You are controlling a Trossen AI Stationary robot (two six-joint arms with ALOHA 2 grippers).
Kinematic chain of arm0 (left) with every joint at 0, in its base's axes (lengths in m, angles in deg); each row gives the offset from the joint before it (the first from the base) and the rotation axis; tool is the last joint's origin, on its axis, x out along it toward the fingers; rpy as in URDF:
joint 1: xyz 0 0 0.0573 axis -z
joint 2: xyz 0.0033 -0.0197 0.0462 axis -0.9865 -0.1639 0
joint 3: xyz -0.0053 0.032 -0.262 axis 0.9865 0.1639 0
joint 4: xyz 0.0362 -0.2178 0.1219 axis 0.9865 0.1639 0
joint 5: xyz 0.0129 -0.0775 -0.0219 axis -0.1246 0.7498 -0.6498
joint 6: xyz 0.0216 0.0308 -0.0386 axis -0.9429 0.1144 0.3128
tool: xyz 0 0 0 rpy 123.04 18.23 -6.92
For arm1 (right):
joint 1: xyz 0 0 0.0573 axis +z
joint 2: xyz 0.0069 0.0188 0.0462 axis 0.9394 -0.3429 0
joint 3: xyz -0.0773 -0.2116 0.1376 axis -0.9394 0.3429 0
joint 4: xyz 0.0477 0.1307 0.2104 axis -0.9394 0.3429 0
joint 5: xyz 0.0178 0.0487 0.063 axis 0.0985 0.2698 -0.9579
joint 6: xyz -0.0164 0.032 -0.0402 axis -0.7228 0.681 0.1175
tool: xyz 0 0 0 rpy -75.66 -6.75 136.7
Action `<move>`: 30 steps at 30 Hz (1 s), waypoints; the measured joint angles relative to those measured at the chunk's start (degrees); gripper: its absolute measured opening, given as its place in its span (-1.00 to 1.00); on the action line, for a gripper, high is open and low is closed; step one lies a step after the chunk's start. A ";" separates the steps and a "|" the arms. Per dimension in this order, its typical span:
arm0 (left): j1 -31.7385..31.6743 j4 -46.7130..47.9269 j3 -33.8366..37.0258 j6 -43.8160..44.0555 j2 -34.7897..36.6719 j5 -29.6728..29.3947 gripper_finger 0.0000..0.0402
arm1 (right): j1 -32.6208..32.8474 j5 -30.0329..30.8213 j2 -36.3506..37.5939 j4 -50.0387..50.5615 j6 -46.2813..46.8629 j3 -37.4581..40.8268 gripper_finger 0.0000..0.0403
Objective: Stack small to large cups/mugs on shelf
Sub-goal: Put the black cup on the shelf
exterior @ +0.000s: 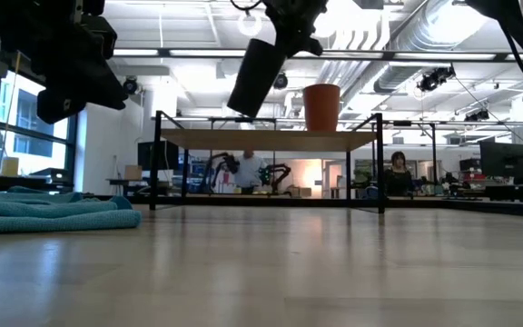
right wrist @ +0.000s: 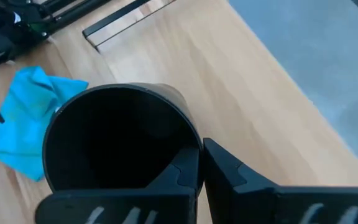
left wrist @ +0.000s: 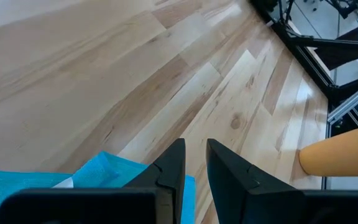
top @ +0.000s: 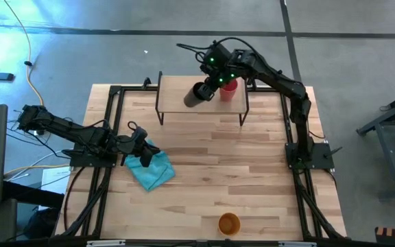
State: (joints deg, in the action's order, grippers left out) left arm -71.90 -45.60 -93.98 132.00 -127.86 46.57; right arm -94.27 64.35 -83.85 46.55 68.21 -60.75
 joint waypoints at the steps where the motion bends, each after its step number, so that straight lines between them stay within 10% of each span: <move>1: -0.01 0.00 0.00 0.02 0.00 -0.02 -0.72 | -0.36 -0.01 0.00 -0.22 -0.35 0.00 -1.00; 30: -0.02 -0.03 0.00 1.65 -0.02 -4.10 -0.72 | -8.05 -0.12 -1.25 1.50 -6.01 0.00 -1.00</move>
State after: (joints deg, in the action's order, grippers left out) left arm -71.92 -45.63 -93.98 133.66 -127.88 42.47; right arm -102.32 64.24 -85.10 48.05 62.19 -60.75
